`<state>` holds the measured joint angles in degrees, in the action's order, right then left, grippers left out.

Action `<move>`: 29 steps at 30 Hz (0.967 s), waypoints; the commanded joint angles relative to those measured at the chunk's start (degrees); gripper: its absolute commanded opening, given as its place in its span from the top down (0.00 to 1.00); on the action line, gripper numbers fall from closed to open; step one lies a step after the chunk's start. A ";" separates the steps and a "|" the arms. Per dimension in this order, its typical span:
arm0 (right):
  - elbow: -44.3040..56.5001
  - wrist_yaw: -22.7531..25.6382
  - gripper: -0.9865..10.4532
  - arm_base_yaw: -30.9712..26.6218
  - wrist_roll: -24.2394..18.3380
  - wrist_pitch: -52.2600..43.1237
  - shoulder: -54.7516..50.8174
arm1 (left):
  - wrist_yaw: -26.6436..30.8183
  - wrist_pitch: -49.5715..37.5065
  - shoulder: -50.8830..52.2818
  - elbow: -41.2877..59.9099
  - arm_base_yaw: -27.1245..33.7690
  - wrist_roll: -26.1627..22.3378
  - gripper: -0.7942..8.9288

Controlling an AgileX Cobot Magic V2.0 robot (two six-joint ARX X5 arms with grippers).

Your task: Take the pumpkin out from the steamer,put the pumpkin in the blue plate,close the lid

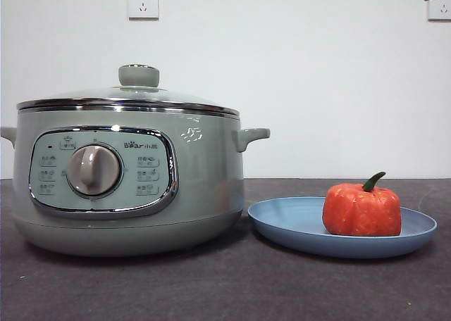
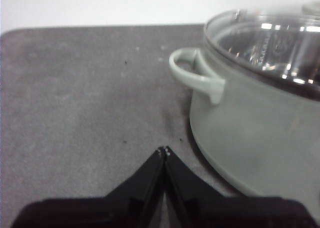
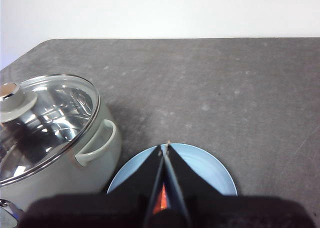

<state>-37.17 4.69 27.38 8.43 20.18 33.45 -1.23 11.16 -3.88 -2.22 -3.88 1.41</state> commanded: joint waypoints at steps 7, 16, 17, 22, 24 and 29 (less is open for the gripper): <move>0.35 0.17 0.93 0.02 0.72 -0.13 -0.11 | -0.35 1.11 3.43 1.31 0.22 3.10 0.92; 0.35 0.17 0.93 0.02 0.72 0.94 -0.09 | -0.39 1.20 3.54 1.29 0.20 3.10 0.92; 0.35 0.17 0.93 0.02 0.70 1.38 -0.09 | -0.37 1.31 3.54 1.29 0.20 3.10 0.92; 0.35 0.17 0.93 0.02 0.70 2.82 -0.09 | -0.37 1.29 3.54 1.29 0.20 3.10 0.92; 0.35 0.17 0.93 0.02 0.72 3.08 -0.09 | -0.37 1.29 3.54 1.29 0.20 3.08 0.92; 0.35 0.17 0.93 0.02 0.70 3.08 -0.09 | -0.37 1.29 3.54 1.29 0.20 3.08 0.92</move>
<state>-37.17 4.69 27.38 8.43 23.62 33.45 -1.28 11.81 -0.36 -1.52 -3.86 4.14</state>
